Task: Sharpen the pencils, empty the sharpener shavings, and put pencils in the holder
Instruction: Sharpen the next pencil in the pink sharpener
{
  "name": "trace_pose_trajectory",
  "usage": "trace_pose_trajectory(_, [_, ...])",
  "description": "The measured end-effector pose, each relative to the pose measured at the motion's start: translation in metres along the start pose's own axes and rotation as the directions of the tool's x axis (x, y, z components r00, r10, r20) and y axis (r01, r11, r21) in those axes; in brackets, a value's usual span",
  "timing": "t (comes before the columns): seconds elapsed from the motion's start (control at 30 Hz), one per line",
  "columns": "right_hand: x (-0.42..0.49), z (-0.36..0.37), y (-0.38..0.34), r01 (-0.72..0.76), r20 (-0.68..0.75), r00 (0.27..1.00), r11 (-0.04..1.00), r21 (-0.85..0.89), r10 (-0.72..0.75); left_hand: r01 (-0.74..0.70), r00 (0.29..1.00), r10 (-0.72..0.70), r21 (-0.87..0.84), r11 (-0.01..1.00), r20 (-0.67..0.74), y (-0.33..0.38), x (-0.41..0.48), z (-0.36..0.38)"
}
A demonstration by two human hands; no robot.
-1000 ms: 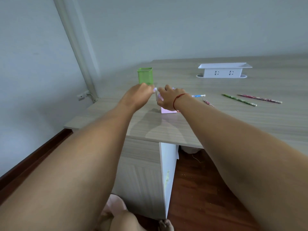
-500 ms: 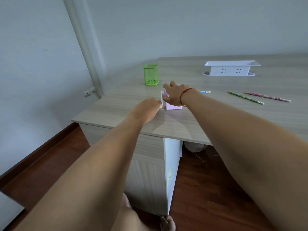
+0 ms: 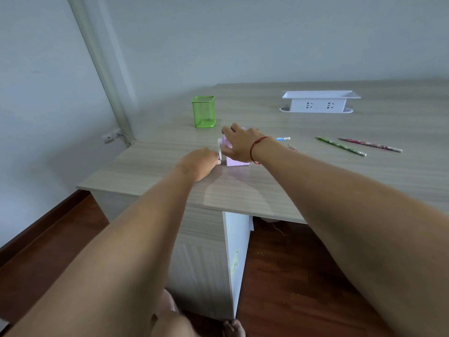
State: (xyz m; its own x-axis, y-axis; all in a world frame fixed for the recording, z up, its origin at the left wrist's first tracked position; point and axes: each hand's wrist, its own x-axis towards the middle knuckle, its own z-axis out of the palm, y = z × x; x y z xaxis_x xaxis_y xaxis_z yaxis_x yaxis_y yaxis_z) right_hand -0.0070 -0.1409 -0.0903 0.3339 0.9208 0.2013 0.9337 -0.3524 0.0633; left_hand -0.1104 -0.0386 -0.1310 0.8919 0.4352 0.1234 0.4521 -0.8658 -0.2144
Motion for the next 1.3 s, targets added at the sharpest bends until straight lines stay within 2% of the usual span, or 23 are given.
trace_pose_trajectory(0.3, [0.003, -0.001, 0.000, 0.006, -0.019, 1.000, 1.000, 0.013, -0.006, -0.030, 0.999, 0.032, 0.085, 0.996, -0.027, -0.011, 0.019, 0.000])
trace_pose_trajectory(0.43, [0.001, 0.001, 0.002, -0.008, -0.048, 0.999, 1.000, 0.018, 0.009, -0.084, 0.994, 0.095, 0.169, 0.982, -0.054, -0.021, 0.030, -0.015])
trace_pose_trajectory(0.57, [-0.001, 0.001, 0.003, -0.040, -0.072, 0.996, 0.999, 0.033, 0.042, -0.101, 0.983, 0.130, 0.206, 0.973, -0.133, -0.027, 0.044, -0.030])
trace_pose_trajectory(0.7, [-0.001, -0.006, 0.001, -0.063, -0.002, 0.998, 0.993, 0.102, 0.063, -0.107, 0.967, 0.149, 0.200, 0.974, -0.205, -0.034, 0.043, -0.035])
trace_pose_trajectory(0.77, [0.000, -0.013, 0.000, -0.075, 0.060, 0.996, 0.994, 0.077, 0.070, -0.109, 0.963, 0.149, 0.180, 0.978, -0.226, -0.033, 0.037, -0.031])
trace_pose_trajectory(0.9, [-0.013, -0.024, -0.004, -0.121, 0.134, 0.984, 0.992, 0.034, 0.115, -0.105, 0.977, 0.124, 0.118, 0.988, -0.174, -0.014, 0.027, -0.031])
trace_pose_trajectory(1.1, [-0.040, -0.006, -0.006, -0.121, -0.007, 0.992, 0.987, 0.105, 0.122, -0.078, 0.972, 0.110, 0.160, 0.984, -0.205, -0.002, 0.010, -0.035])
trace_pose_trajectory(1.3, [-0.037, 0.000, -0.005, -0.131, -0.022, 0.990, 0.979, 0.153, 0.136, -0.017, 0.981, 0.040, 0.122, 0.992, -0.187, 0.004, 0.010, -0.035])
